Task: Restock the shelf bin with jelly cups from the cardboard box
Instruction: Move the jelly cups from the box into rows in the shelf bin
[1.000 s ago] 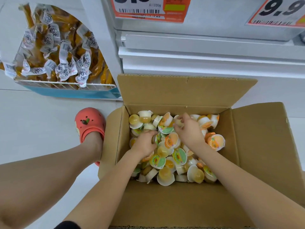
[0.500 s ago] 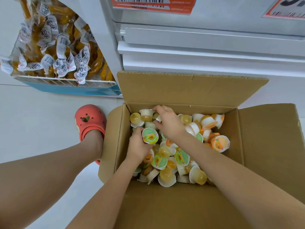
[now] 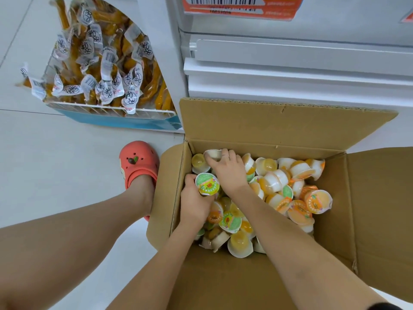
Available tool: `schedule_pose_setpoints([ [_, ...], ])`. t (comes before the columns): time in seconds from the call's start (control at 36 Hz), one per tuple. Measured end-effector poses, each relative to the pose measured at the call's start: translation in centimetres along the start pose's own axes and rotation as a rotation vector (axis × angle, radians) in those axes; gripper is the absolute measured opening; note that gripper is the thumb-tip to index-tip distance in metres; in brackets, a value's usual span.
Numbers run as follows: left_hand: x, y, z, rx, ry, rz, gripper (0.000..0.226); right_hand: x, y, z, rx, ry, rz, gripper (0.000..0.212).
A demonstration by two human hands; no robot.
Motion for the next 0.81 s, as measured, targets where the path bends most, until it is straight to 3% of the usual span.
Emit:
schedule_pose_setpoints([
  [0.14,0.4,-0.2,-0.9,-0.011,-0.023,-0.008,0.047,0.3,-1.2,-0.8,-0.020,0.158,-0.124,0.051],
  [0.22,0.9,-0.6,-1.4,-0.034,-0.039,-0.021,0.045,1.9,-3.1,-1.9,-0.129,0.687,-0.017,0.049],
  [0.33,1.6,-1.1,-2.1,-0.073,-0.087,-0.042,0.046,4.8,-5.7,-3.1,-0.461,1.408,-0.017,0.029],
  [0.42,2.1,-1.3,-2.5,-0.081,-0.118,-0.031,0.045,5.6,-7.0,-4.2,-0.797,1.939,0.229,0.022],
  [0.47,2.5,-1.4,-2.6,-0.089,-0.098,-0.026,0.046,5.9,-7.8,-4.9,-0.819,2.053,0.356,0.024],
  [0.53,2.8,-1.5,-2.6,-0.097,-0.079,-0.023,0.046,6.2,-8.3,-5.5,-0.860,2.036,0.403,0.027],
  [0.61,3.0,-1.9,-2.4,-0.105,-0.067,-0.014,0.047,7.5,-8.4,-6.3,-0.964,1.813,0.404,0.034],
  [0.67,3.2,-2.4,-2.3,-0.107,-0.069,-0.020,0.047,8.4,-8.4,-7.2,-0.901,1.469,0.246,0.028],
  [0.72,3.3,-2.7,-2.2,-0.110,-0.066,-0.033,0.048,9.0,-8.5,-8.3,-0.703,0.986,0.100,0.021],
  [0.81,3.4,-3.0,-2.2,-0.100,-0.051,-0.026,0.048,9.2,-8.1,-9.0,-0.509,0.394,0.175,0.031],
])
Point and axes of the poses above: each hand's wrist, its own y-axis towards the middle knuckle, its own x-axis out of the back of the hand, z = x × y, the point moved 1 cm from there along y, towards the middle knuckle, and after that the axes turned 1 degree about y, right-handed, at the moved point
